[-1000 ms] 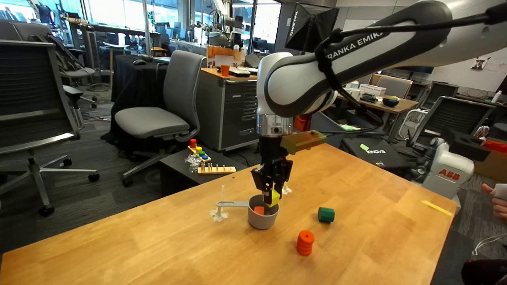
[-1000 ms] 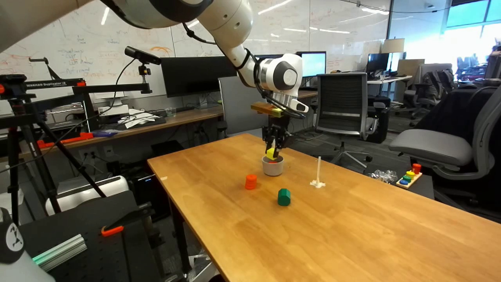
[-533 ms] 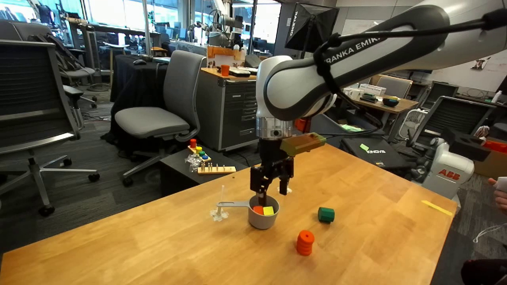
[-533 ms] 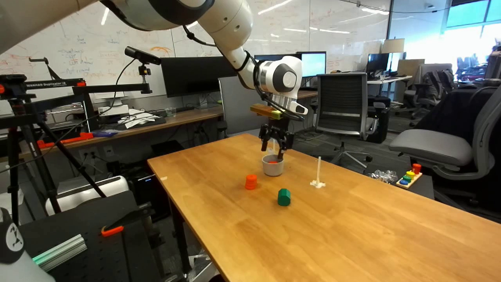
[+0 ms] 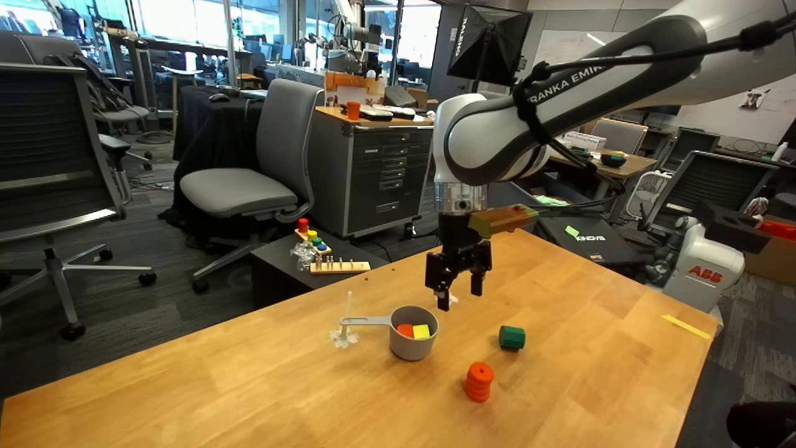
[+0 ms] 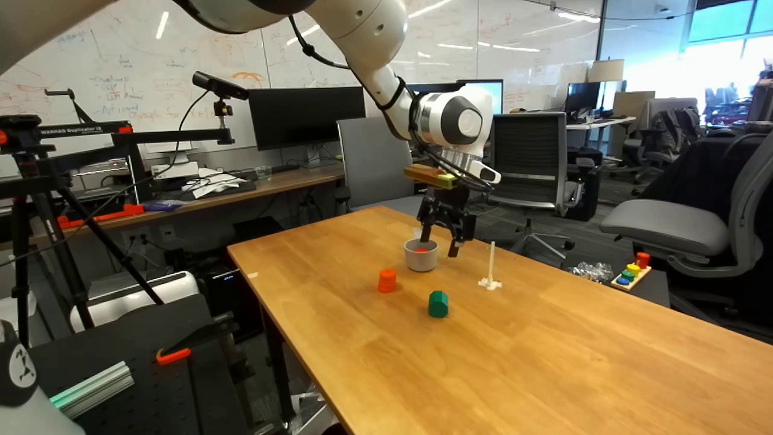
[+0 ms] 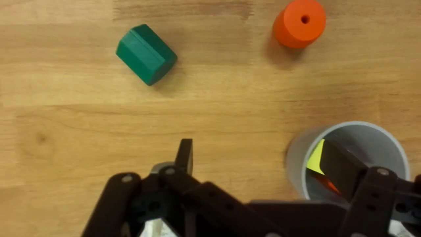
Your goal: Put all the blocks and rings in the cup
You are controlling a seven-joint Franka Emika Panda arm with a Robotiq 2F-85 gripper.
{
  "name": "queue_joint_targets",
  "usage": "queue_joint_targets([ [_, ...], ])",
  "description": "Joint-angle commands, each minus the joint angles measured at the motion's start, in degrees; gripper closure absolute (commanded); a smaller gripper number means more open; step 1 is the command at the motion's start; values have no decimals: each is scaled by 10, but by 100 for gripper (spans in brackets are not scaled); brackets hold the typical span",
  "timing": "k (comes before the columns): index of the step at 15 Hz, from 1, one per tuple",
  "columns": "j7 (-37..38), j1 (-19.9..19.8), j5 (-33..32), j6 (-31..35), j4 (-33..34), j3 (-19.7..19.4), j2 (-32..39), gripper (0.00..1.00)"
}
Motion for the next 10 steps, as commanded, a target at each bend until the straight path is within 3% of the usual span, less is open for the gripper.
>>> queue_joint_targets([
  [1,25,-12,14,20,-79,-7,-32,0],
  [7,49,-39,62,67,-163,-4,-56,0],
  [10,46,-36,51,84,-193,-13,-81,0],
])
